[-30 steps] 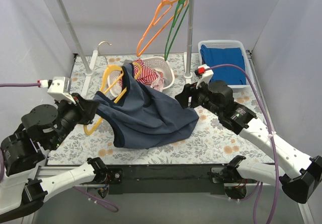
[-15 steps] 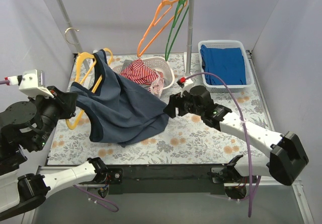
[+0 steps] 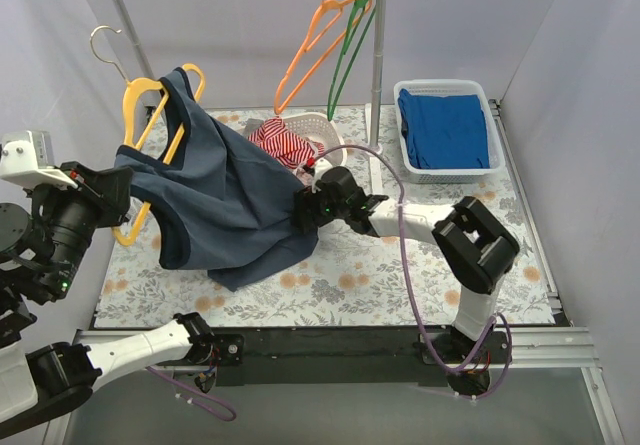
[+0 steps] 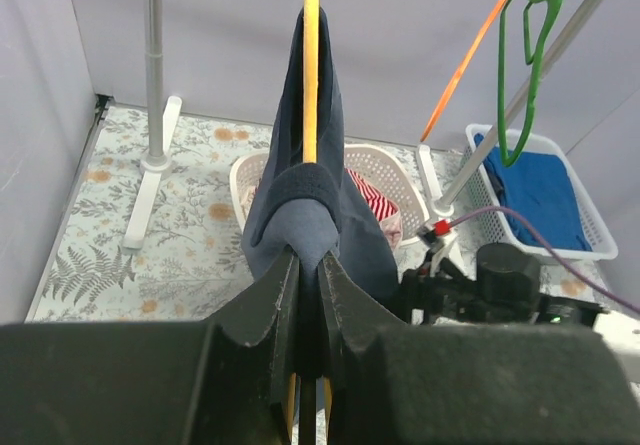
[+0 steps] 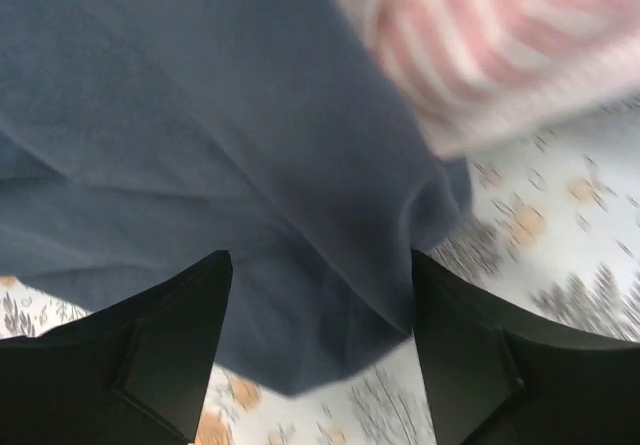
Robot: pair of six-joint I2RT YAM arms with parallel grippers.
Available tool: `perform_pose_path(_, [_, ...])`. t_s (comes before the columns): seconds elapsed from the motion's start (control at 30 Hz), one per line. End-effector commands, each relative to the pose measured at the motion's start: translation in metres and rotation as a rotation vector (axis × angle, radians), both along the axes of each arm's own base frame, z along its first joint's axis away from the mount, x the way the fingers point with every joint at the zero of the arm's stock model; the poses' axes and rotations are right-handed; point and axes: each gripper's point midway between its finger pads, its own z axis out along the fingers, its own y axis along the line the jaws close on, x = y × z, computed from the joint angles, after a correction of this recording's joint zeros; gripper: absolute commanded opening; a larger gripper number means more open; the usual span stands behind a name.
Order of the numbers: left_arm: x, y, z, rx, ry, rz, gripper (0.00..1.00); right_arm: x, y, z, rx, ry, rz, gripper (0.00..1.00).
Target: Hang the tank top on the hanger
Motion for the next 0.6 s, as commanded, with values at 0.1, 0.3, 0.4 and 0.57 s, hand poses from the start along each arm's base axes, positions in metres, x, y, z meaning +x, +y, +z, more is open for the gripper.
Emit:
perform_pose_path(0.1, [0.0,0.012,0.029,-0.052,-0.082,0.053,0.0,0.002,0.061,0.015,0.074,-0.054,0.014,0.5])
perform_pose_path(0.3, [0.003,0.025,0.033,-0.041,-0.094,0.135,0.0,-0.049,0.125,0.058,0.166,-0.065,0.235,0.09])
perform_pose_path(0.4, [0.015,0.017,0.028,0.01,-0.075,0.166,0.0,-0.07,0.163,0.106,0.24,-0.126,0.344,0.05])
perform_pose_path(0.57, [0.037,0.002,0.008,0.132,-0.024,0.231,0.0,-0.069,0.199,0.161,0.328,-0.194,0.381,0.04])
